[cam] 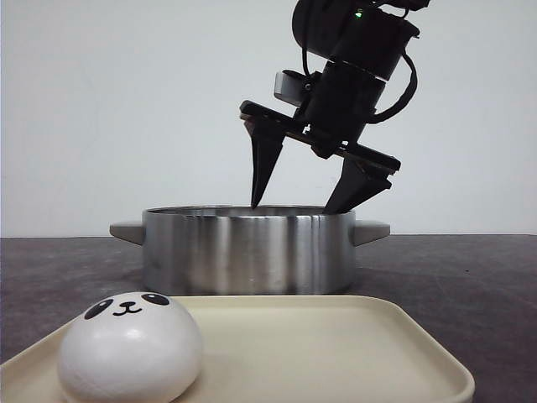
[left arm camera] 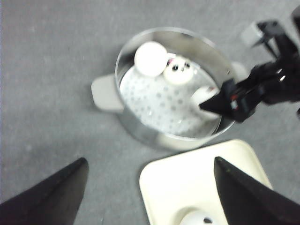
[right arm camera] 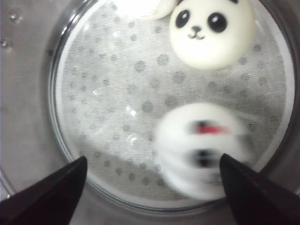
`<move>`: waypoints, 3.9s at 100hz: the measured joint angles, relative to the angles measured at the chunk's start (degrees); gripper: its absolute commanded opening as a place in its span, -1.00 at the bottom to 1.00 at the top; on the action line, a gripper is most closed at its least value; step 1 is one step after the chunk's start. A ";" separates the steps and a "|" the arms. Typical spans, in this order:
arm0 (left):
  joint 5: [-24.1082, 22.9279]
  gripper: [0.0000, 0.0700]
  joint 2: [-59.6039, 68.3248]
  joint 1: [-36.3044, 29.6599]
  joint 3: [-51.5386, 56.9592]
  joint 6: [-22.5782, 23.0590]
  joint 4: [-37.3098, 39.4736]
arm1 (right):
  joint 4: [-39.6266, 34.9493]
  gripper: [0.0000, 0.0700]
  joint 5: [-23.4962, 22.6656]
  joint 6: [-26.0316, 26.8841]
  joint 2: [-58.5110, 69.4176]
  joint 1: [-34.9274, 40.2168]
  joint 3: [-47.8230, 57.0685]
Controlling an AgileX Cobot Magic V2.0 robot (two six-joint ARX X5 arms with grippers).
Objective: Steam buns
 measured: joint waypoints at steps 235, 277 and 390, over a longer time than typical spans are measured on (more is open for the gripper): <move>-3.13 -0.98 33.31 -5.99 3.32 7.19 29.11 | -7.54 -0.99 9.66 -3.34 -40.68 6.62 4.07; 2.97 0.35 43.95 -3.15 3.28 8.24 33.03 | -9.73 -0.99 10.64 -4.09 -39.45 6.64 4.04; -6.32 -1.00 7.82 -2.01 -7.87 2.10 26.10 | 24.48 -0.98 22.91 -14.99 -40.81 15.13 -28.65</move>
